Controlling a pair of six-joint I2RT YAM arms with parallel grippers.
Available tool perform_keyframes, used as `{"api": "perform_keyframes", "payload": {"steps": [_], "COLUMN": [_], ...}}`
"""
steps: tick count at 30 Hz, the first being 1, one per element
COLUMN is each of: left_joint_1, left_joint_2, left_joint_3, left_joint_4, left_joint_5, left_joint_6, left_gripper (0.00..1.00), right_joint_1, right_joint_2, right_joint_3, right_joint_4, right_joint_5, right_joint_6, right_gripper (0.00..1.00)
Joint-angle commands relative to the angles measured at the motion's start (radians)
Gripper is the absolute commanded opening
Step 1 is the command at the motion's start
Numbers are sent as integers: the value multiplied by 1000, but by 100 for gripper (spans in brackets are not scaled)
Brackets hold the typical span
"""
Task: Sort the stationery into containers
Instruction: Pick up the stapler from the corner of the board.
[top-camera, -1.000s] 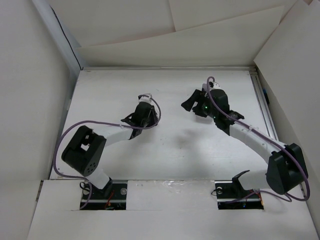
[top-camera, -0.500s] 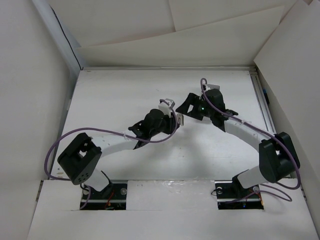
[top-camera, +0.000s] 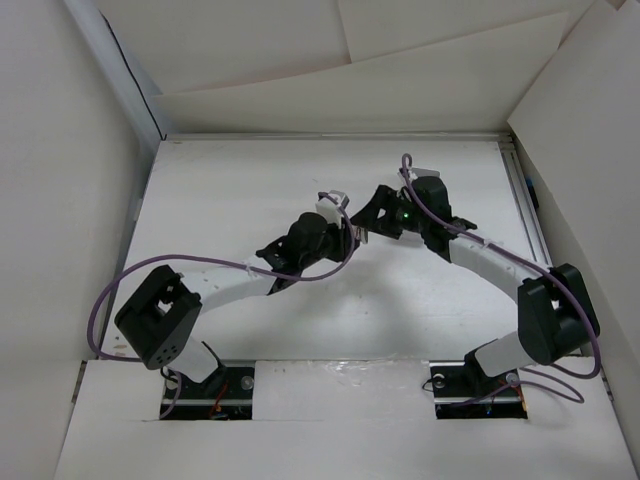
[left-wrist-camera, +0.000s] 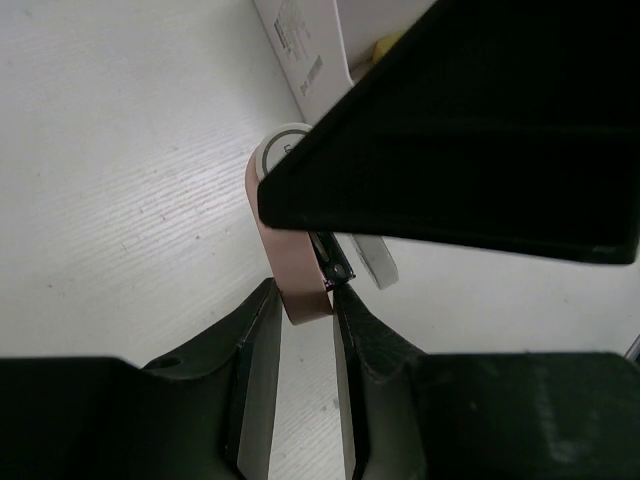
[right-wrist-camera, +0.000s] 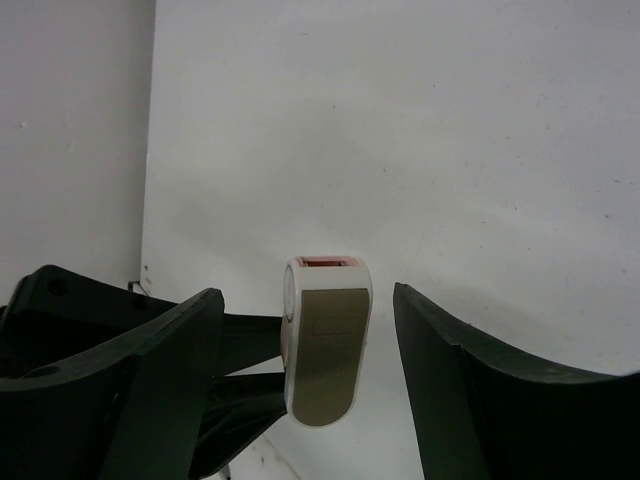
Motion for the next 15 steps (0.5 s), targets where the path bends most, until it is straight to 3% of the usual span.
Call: {"api": "perform_keyframes", "payload": {"steps": [1,4,8,12,15], "left_joint_1": [2,2,2,2,2], "left_joint_2": [-23,-23,-42,-33,-33], "left_joint_3": [68,78,89,98,85], "left_joint_4": [58,58,59,45,56], "left_joint_5": [-13,-23,-23,-23,-23], "left_joint_6": [12,12,12,12,0], "left_gripper": [0,0,0,0,4], "right_joint_1": [-7,-7,-7,-16,-16], "right_joint_2": [1,1,12,12,3], "right_joint_3": [43,43,43,43,34], "right_joint_4": [60,60,69,69,78], "right_joint_5": [-57,-68,-97,-97,-97], "right_joint_6": [1,1,1,1,1], "right_gripper": [74,68,52,27,21]}}
